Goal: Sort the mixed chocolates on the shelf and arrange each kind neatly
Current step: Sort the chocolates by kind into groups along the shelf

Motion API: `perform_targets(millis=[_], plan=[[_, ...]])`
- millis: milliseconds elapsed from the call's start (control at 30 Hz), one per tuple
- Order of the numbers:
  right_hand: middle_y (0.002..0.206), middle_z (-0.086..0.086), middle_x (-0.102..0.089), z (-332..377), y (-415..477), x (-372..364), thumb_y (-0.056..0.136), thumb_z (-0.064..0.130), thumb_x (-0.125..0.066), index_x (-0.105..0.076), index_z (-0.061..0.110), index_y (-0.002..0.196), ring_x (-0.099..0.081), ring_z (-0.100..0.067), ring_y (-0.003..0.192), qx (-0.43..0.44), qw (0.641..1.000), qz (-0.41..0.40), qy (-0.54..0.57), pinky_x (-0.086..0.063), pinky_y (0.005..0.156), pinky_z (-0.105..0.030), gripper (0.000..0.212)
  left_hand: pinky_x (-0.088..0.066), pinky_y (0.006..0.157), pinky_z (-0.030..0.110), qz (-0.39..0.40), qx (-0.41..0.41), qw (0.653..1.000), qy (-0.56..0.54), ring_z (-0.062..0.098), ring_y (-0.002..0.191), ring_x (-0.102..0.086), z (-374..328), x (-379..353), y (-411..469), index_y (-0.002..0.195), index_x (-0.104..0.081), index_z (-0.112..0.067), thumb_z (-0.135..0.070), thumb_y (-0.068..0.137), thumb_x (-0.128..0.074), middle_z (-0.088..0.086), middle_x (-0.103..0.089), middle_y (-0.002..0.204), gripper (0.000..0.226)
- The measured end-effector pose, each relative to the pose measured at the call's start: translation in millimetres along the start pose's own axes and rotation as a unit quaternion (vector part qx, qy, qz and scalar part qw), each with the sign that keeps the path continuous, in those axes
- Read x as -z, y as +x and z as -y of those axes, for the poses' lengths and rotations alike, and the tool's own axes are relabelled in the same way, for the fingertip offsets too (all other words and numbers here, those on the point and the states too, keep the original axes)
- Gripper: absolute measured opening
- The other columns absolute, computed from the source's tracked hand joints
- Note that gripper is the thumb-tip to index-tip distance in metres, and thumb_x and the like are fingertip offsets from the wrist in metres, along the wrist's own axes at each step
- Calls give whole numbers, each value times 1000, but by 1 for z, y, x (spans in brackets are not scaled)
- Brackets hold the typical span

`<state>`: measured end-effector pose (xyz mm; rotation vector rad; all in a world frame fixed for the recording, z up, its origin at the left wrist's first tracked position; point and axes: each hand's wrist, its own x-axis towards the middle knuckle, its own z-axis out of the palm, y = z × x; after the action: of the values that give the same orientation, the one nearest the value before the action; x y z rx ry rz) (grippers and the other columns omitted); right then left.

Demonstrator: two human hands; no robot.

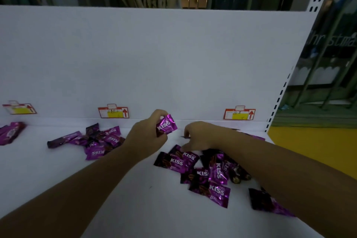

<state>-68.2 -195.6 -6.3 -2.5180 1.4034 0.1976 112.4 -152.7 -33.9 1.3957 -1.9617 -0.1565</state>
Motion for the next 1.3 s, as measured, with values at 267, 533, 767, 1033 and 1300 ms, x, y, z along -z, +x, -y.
perform_targets(millis=[267,533,767,1033,1300], plan=[[79,-9,-58,2,12,-5,84,23,-61,-59,7,79,-52,-23,75,3,998,-37,48,-36,65,-25,17,-47,58,11,51,12,998,-34,4,63,-57,-9,-4,-22,130,-40,-25,-5,82,-59,-10,-60,83,55],[101,-10,-59,-36,-5,23,92,16,-50,-53,8,107,-48,-20,82,-35,962,-197,187,-32,67,-25,17,-42,93,20,175,20,984,-22,4,107,-48,-14,-24,-33,139,-33,-31,-30,91,-53,-8,-47,127,52],[107,-3,-59,-66,-22,27,79,44,-69,-55,14,116,-55,-20,94,-39,986,-143,74,-43,78,-29,50,-30,99,20,192,19,980,48,6,118,-37,-15,-28,-37,140,-30,-33,-55,80,-60,-12,-43,128,71],[104,-5,-62,-67,-10,16,83,26,-62,-61,16,106,-56,-25,98,-7,990,-129,-61,-46,78,-31,25,-23,95,14,125,31,989,70,8,115,-43,-15,-37,-43,137,-36,-31,-86,58,-32,-9,-50,127,96],[104,-5,-61,-57,16,0,85,53,-56,-61,15,108,-56,-24,100,-18,990,-67,-123,-44,76,-32,45,-32,86,14,62,67,992,84,10,112,-51,-22,-34,-46,133,-41,-29,-80,61,-31,-7,-54,124,90]])
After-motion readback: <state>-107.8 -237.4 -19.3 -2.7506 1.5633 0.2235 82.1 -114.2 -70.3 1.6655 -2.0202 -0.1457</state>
